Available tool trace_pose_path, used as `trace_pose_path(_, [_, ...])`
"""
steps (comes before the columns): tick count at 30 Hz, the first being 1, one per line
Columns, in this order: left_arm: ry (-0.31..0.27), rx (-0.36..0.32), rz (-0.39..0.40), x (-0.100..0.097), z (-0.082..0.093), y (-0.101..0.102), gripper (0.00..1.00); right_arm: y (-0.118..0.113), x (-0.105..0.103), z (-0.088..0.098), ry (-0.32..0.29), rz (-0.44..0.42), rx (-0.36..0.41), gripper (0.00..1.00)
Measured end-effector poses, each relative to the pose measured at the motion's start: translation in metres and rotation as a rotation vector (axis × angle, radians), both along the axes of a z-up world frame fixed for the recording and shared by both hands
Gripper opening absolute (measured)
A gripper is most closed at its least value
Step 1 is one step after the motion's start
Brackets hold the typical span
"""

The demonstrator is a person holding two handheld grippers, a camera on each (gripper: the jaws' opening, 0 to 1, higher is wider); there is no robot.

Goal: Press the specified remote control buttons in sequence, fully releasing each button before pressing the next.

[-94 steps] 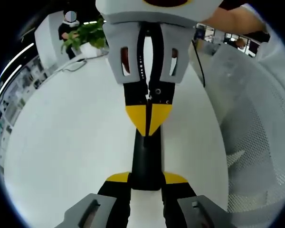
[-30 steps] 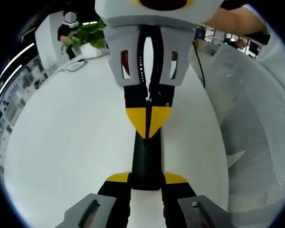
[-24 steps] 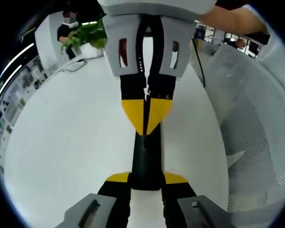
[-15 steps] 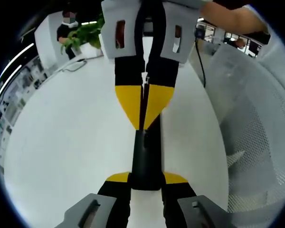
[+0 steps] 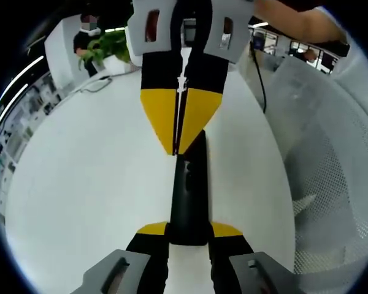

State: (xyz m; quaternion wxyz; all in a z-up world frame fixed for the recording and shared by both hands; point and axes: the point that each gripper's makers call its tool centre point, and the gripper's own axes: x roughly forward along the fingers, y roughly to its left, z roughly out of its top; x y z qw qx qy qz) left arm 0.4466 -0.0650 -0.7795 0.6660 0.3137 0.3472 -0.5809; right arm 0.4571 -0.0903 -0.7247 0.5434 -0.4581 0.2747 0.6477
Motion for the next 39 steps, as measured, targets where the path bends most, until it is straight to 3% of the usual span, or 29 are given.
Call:
trace_pose_path(15, [-0.001,-0.004,0.001,-0.002,0.002,0.0,0.23,0.004,0.003,0.006,-0.012,0.013,0.005,0.0])
trace_pose_path(39, [-0.002,-0.007,0.003,0.003,-0.002,0.001,0.23,0.006,-0.005,-0.015,0.032,0.021,-0.015,0.0])
